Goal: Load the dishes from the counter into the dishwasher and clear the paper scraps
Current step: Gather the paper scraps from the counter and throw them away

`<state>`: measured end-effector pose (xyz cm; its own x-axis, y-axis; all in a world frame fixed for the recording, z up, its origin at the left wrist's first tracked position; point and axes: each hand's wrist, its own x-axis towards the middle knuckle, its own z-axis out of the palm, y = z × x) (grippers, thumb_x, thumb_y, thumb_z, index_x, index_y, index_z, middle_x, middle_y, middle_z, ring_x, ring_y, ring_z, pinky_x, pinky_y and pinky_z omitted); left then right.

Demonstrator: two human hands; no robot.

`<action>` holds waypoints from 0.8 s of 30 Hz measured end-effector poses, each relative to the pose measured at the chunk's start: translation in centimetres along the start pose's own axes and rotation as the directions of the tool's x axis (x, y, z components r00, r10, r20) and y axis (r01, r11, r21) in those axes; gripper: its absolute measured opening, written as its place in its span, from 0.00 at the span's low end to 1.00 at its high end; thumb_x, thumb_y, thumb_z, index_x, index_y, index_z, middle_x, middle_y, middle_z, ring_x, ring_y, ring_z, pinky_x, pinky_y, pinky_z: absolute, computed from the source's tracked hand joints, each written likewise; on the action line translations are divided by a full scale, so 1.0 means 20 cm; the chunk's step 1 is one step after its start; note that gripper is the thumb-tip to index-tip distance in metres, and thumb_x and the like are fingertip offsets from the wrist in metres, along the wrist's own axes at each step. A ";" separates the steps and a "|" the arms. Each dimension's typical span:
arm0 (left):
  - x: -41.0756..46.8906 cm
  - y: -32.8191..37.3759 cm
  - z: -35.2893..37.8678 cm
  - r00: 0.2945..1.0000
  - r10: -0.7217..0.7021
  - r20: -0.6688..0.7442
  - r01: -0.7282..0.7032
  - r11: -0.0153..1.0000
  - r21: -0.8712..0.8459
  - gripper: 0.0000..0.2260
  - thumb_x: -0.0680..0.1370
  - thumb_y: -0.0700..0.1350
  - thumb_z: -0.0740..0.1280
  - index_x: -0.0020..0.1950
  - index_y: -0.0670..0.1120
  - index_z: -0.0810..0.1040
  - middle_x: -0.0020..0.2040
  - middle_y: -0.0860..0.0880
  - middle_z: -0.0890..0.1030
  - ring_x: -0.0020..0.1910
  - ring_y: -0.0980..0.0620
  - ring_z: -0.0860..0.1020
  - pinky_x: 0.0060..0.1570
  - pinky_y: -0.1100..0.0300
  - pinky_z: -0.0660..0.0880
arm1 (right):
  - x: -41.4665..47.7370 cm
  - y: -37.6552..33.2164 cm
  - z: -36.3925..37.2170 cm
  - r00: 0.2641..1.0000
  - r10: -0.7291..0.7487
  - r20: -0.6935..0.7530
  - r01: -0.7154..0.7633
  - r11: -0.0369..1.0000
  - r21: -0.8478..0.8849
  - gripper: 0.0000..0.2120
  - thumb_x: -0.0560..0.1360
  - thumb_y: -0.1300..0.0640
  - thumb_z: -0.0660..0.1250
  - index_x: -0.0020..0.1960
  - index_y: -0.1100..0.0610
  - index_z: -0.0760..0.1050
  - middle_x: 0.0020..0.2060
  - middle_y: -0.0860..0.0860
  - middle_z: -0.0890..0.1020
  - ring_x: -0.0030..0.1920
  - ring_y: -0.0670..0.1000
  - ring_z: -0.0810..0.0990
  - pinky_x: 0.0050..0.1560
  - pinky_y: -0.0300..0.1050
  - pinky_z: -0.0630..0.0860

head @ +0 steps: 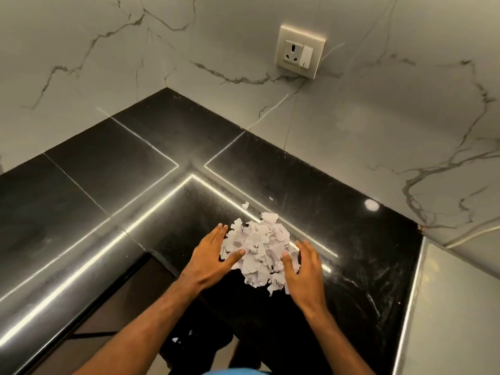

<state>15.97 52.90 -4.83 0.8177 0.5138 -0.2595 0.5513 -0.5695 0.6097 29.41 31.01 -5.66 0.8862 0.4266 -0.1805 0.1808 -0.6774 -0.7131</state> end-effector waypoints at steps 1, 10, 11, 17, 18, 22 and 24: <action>-0.03 0.01 0.00 1.000 0.014 -0.029 -0.012 0.999 0.041 0.45 0.74 0.77 0.59 0.83 0.53 0.54 0.83 0.53 0.55 0.80 0.52 0.56 0.79 0.48 0.58 | -0.02 0.04 -0.04 1.000 -0.001 0.011 0.002 0.999 -0.047 0.25 0.82 0.41 0.64 0.76 0.48 0.69 0.74 0.48 0.69 0.73 0.50 0.68 0.75 0.60 0.69; -0.09 0.14 0.10 0.997 0.034 0.070 -0.042 0.992 0.116 0.49 0.70 0.74 0.67 0.83 0.53 0.53 0.82 0.51 0.58 0.79 0.52 0.58 0.79 0.53 0.59 | -0.06 0.02 -0.14 0.979 -0.087 0.185 0.089 0.996 -0.005 0.25 0.79 0.49 0.71 0.74 0.45 0.69 0.61 0.38 0.70 0.57 0.41 0.77 0.62 0.47 0.79; -0.09 0.16 0.10 0.998 0.040 0.055 -0.047 0.988 0.146 0.50 0.70 0.75 0.67 0.83 0.53 0.53 0.82 0.51 0.57 0.79 0.51 0.58 0.79 0.51 0.60 | -0.05 0.01 -0.15 0.979 -0.107 0.174 0.108 0.994 0.000 0.25 0.79 0.48 0.71 0.74 0.43 0.68 0.61 0.38 0.70 0.58 0.40 0.76 0.63 0.46 0.79; -0.05 0.30 0.14 0.985 0.088 0.149 -0.124 0.958 0.259 0.49 0.73 0.68 0.71 0.84 0.53 0.48 0.82 0.50 0.56 0.78 0.49 0.60 0.74 0.50 0.67 | 0.03 -0.10 -0.16 0.897 -0.261 0.357 0.332 0.931 -0.152 0.40 0.75 0.45 0.75 0.79 0.37 0.56 0.73 0.40 0.61 0.70 0.45 0.68 0.68 0.51 0.74; -0.04 0.32 0.15 0.982 0.092 0.166 -0.137 0.948 0.286 0.48 0.74 0.65 0.72 0.84 0.52 0.48 0.81 0.50 0.57 0.78 0.49 0.61 0.73 0.49 0.69 | 0.06 -0.11 -0.14 0.880 -0.258 0.398 0.364 0.906 -0.215 0.42 0.75 0.45 0.75 0.80 0.37 0.54 0.75 0.42 0.60 0.72 0.47 0.67 0.69 0.54 0.74; -0.02 0.33 0.18 0.975 0.100 0.197 -0.162 0.930 0.330 0.37 0.77 0.58 0.71 0.81 0.52 0.57 0.76 0.52 0.64 0.75 0.52 0.64 0.69 0.50 0.74 | 0.11 -0.15 -0.09 0.857 -0.255 0.449 0.429 0.836 -0.344 0.32 0.79 0.46 0.71 0.78 0.38 0.61 0.74 0.47 0.65 0.71 0.52 0.67 0.69 0.55 0.73; -0.01 0.31 0.19 0.978 0.104 0.178 -0.155 0.940 0.303 0.31 0.79 0.54 0.70 0.80 0.52 0.62 0.75 0.52 0.67 0.73 0.52 0.65 0.69 0.50 0.73 | 0.12 -0.15 -0.06 0.859 -0.272 0.434 0.445 0.816 -0.368 0.29 0.79 0.50 0.71 0.77 0.40 0.66 0.72 0.48 0.68 0.69 0.51 0.68 0.68 0.53 0.73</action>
<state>19.82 46.74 -3.77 0.8869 0.3292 -0.3240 0.4418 -0.8094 0.3870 31.52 33.25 -3.14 0.5266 0.8110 -0.2550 0.6992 -0.5838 -0.4127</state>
